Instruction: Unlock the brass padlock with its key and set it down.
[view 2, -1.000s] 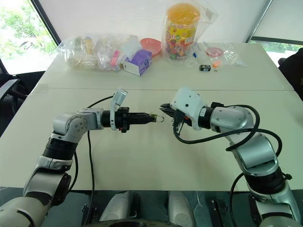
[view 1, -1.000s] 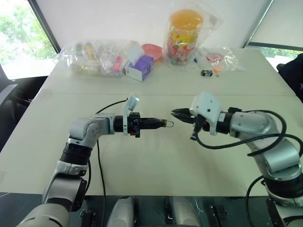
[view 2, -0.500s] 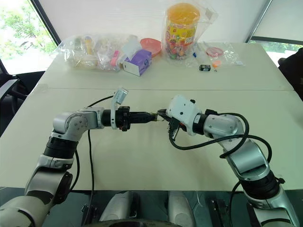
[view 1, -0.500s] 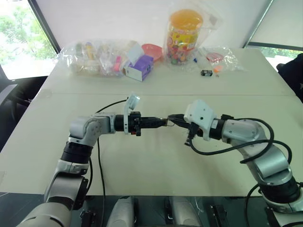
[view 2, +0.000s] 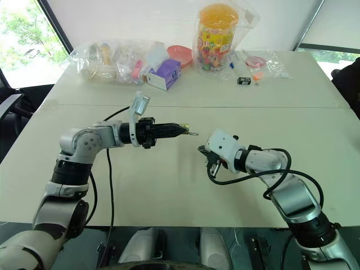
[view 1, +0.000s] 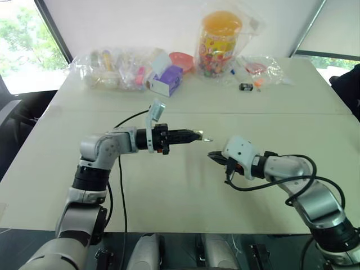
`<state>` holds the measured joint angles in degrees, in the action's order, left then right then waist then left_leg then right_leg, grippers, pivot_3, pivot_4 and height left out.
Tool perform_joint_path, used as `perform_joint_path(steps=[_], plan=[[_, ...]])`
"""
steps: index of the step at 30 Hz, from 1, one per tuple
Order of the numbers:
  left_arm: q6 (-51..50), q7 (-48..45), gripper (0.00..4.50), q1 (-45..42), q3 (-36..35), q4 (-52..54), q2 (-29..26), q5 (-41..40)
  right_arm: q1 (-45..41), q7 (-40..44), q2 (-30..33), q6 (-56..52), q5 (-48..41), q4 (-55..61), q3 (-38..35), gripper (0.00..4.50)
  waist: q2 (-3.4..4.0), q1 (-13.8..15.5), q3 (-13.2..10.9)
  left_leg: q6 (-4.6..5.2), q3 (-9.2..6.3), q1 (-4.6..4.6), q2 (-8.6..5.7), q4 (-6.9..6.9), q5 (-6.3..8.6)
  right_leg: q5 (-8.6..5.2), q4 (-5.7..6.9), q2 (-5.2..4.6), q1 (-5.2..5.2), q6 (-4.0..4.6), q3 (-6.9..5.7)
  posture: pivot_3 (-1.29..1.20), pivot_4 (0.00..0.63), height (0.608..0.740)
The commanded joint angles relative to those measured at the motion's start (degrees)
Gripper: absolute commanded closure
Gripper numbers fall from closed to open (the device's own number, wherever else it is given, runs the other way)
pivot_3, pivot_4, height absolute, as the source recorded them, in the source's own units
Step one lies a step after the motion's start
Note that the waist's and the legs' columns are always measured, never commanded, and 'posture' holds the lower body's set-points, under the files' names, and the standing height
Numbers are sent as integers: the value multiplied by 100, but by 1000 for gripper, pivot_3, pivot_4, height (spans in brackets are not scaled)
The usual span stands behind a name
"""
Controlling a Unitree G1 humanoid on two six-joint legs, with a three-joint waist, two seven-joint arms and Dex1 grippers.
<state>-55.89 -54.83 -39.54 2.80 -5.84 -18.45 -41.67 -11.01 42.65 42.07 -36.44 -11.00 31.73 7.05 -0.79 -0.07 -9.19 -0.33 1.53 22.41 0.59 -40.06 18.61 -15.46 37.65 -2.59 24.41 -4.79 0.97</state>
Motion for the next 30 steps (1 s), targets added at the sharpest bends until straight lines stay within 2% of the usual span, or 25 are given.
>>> perform_joint_path(steps=[1,9,10,11,17,22,30], plan=[[479,213,4500,72,250,-312,334,391,262,-31,113,-295,-271,757,-402,4460,0,32,0,0,0,0,0,0,0,0,0,0,0,0,0,0,150,735],[2107,413,4500,-25,868,-2149,1213,1673,674,-495,76,-1171,-555,1809,-977,4460,0,75,0,0,1,-1,-2,-1,0,0,-1,9,-1,0,0,0,150,735],[2291,366,3453,-47,894,-2336,1258,1788,662,-546,66,-1242,-573,1865,-979,4500,0,73,0,1,1,-1,-2,-1,0,0,-1,10,-1,0,-1,0,150,735],[2429,303,3152,-71,894,-2496,1288,1870,654,-597,61,-1305,-593,1915,-977,4500,-1,66,0,1,0,-1,-2,-1,0,0,-1,11,-1,0,-3,0,150,735],[2419,-258,162,-43,860,-2564,1036,1958,726,-807,98,-1557,-694,2169,-1060,4500,-1,60,2,1,0,-5,-2,-1,0,0,-1,12,-6,0,-3,0,150,735],[1687,-813,68,221,770,-1420,257,1628,954,-757,230,-1628,-780,2230,-1370,4500,0,-62,3,1,-2,-8,9,4,1,0,1,18,-6,1,0,0,150,735],[1061,-1253,68,634,571,105,-695,1197,1249,-362,672,-1579,-1052,2114,-1746,4500,-1,-44,2,1,-4,-3,6,2,1,0,-3,6,-6,1,-1,0,150,735]])
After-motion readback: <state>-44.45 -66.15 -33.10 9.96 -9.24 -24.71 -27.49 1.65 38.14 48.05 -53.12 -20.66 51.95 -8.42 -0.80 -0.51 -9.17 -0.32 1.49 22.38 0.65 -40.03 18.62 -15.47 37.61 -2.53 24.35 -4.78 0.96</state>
